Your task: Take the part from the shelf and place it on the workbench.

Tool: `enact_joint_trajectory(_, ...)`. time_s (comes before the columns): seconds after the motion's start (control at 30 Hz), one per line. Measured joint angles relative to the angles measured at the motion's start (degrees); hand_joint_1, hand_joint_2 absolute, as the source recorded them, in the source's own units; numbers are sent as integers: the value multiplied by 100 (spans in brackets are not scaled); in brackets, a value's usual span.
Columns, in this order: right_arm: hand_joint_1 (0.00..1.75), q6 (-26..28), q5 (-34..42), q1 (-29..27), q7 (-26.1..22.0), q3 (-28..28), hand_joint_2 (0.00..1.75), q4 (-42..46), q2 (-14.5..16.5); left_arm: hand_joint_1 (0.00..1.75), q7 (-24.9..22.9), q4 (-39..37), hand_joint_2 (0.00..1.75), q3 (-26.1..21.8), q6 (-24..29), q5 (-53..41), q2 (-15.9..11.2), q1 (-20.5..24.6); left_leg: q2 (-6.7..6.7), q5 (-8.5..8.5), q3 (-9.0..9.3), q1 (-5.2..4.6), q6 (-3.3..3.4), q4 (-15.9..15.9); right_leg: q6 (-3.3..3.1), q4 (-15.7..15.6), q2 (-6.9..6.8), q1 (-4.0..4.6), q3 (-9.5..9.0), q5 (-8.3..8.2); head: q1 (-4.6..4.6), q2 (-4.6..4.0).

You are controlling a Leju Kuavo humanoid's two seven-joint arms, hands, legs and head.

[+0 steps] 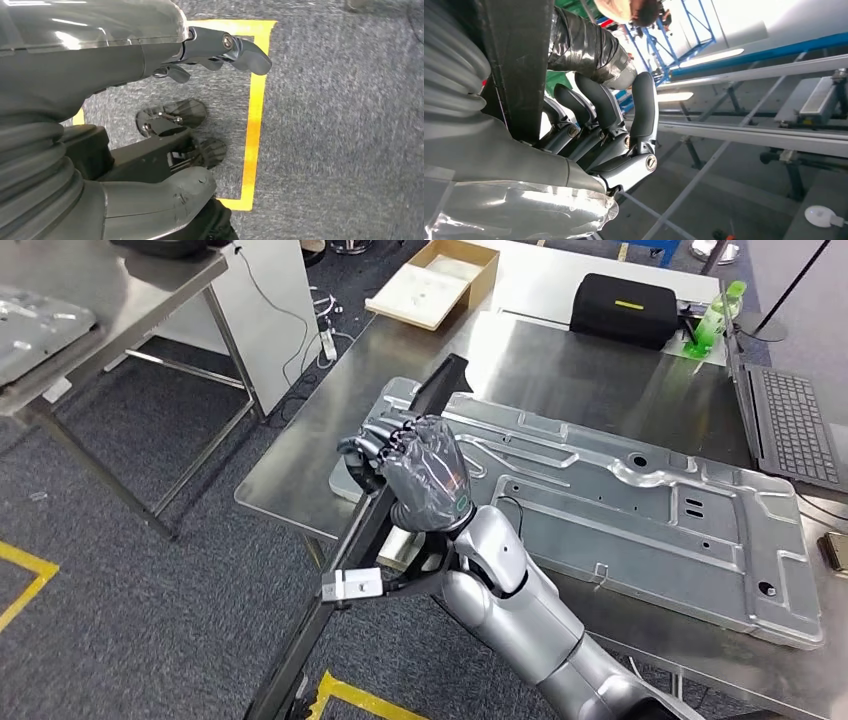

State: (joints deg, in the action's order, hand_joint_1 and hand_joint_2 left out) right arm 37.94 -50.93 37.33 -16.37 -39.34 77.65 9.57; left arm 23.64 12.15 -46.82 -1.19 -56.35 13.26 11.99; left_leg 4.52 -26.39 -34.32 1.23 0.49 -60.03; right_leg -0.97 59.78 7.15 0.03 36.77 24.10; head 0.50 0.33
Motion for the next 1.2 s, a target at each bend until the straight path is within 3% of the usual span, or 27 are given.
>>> enact_joint_trajectory(0.07, 175, 1, -3, -6, 0, 3, 175, 7, -2, 0, -3, -1, 175, 1, 0, 0, 4, 3, -62, 9, 26, -10, 29, 39, 85, -25, 127, -29, 38, -33, -5, 0)
enact_joint_trajectory(0.1, 175, 2, -3, -8, 0, 8, 175, 11, -7, 0, -3, -1, 175, 1, 1, 3, 9, 6, -129, 30, 40, -1, 58, 79, 119, -25, 97, -21, 44, -35, -4, 0)
enact_joint_trajectory(0.17, 175, 4, -2, 3, 1, 18, 175, 23, -16, 0, 0, -1, 175, 3, 2, 10, 23, 27, -274, 73, 73, 31, 123, 155, 193, 163, -213, 7, 137, 95, 19, 0)
enact_joint_trajectory(0.23, 175, 4, -2, 5, 4, 21, 175, 32, -22, 0, 2, 0, 175, 4, 4, 16, 22, 25, -427, 76, 87, 20, 163, 184, 276, 790, -579, -20, 442, 438, 42, 0)
enact_joint_trajectory(0.3, 175, 4, -2, -18, 12, 20, 175, 32, -32, 0, -1, 0, 175, 3, 5, 17, 14, 2, -603, 58, 90, 17, 173, 181, 348, 1417, -676, -74, 763, 664, 42, 0)
enact_joint_trajectory(0.33, 175, 4, -2, -30, 16, 20, 175, 32, -39, 0, -1, 0, 175, 3, 5, 17, 10, -4, -687, 48, 94, 18, 168, 179, 371, 1480, -696, -98, 797, 631, 42, 0)
enact_joint_trajectory(0.37, 175, 4, -2, -37, 17, 20, 175, 32, -45, 0, -1, 0, 175, 3, 5, 17, 10, -5, -752, 36, 104, 20, 155, 178, 384, 1316, -723, -116, 711, 500, 43, 0)
enact_joint_trajectory(0.47, 175, 12, -28, -26, 33, 21, 175, 38, -47, 0, -1, 0, 175, 4, 5, 19, 11, 12, -875, -15, 158, 6, 77, 173, 332, 198, -871, -109, 87, 51, 41, 0)
enact_joint_trajectory(0.5, 175, 17, -56, -22, 49, 26, 175, 38, -48, 0, -1, 0, 175, 4, 4, 19, 11, 22, -901, -30, 173, -4, 42, 173, 291, -25, -901, -89, -37, 6, 41, 0)
enact_joint_trajectory(0.57, 175, 27, -121, -19, 77, 47, 175, 32, -53, 0, -1, 0, 175, 5, 2, 20, 15, 38, -938, -40, 199, -16, -29, 188, 203, -112, -888, -46, -76, 19, 40, 0)
enact_joint_trajectory(0.6, 175, 31, -143, -18, 84, 61, 175, 29, -54, 0, -1, 0, 175, 6, 0, 20, 18, 41, -935, -53, 208, -6, -63, 192, 159, -136, -872, -58, -94, 15, 41, 0)
enact_joint_trajectory(0.67, 175, 37, -166, 5, 86, 77, 175, 27, -50, 0, 0, 0, 175, 8, -2, 20, 24, 41, -792, -185, 151, 16, -115, 20, 70, -202, -839, -79, -142, -5, 37, 0)
enact_joint_trajectory(0.77, 175, 38, -177, 37, 92, 79, 175, 14, -40, 0, -2, 0, 175, 9, -5, 19, 24, 20, -525, -663, -339, 29, -148, -992, -22, -222, -789, -67, -172, 2, 28, 0)
enact_joint_trajectory(0.8, 175, 38, -187, 35, 102, 79, 175, 0, -39, 0, -4, 0, 175, 9, -7, 19, 24, 7, -500, -738, -513, 29, -158, -1301, -33, -210, -759, -58, -174, 12, 30, 0)
enact_joint_trajectory(0.83, 175, 38, -216, 35, 129, 79, 175, -19, -38, 0, -8, 0, 175, 9, -10, 19, 23, -3, -491, -705, -612, 30, -166, -1432, -39, -191, -726, -53, -175, 27, 30, 0)
enact_joint_trajectory(0.87, 175, 40, -272, 42, 181, 79, 175, -43, -36, 0, -11, 0, 175, 9, -10, 22, 23, -7, -490, -550, -601, 34, -169, -1326, -36, -162, -689, -53, -176, 47, 30, 0)
enact_joint_trajectory(0.93, 175, 48, -474, 89, 352, 87, 175, -117, -26, 0, -16, 0, 175, 9, -11, 32, 24, -3, -484, -122, -338, 44, -163, -646, 0, -73, -630, -61, -172, 111, 31, 0)
enact_joint_trajectory(0.97, 175, 49, -574, 125, 433, 95, 175, -165, -21, 0, -19, 0, 175, 9, -10, 38, 27, 3, -475, 6, -204, 39, -151, -317, 29, -14, -606, -54, -156, 146, 30, 0)
enact_joint_trajectory(1.03, 175, -15, -677, 198, 550, 116, 175, -274, -17, 0, -27, -1, 175, 9, -13, 41, 34, 10, -453, 34, -104, 20, -104, -62, 90, 46, -583, -37, -116, 176, 29, 0)
enact_joint_trajectory(1.13, 175, -463, -279, 346, 683, 167, 175, -469, -16, 0, -29, -1, 175, 9, -15, 65, 43, 11, -450, 62, -103, 17, 5, -22, 174, 68, -594, -43, -87, 196, 27, 0)
enact_joint_trajectory(1.2, 175, -779, 274, 486, 739, 246, 175, -623, -14, 0, -20, 0, 175, 9, -14, 88, 50, 19, -456, 94, -92, 37, 75, 19, 228, 385, -635, -58, 52, 401, 29, 0)
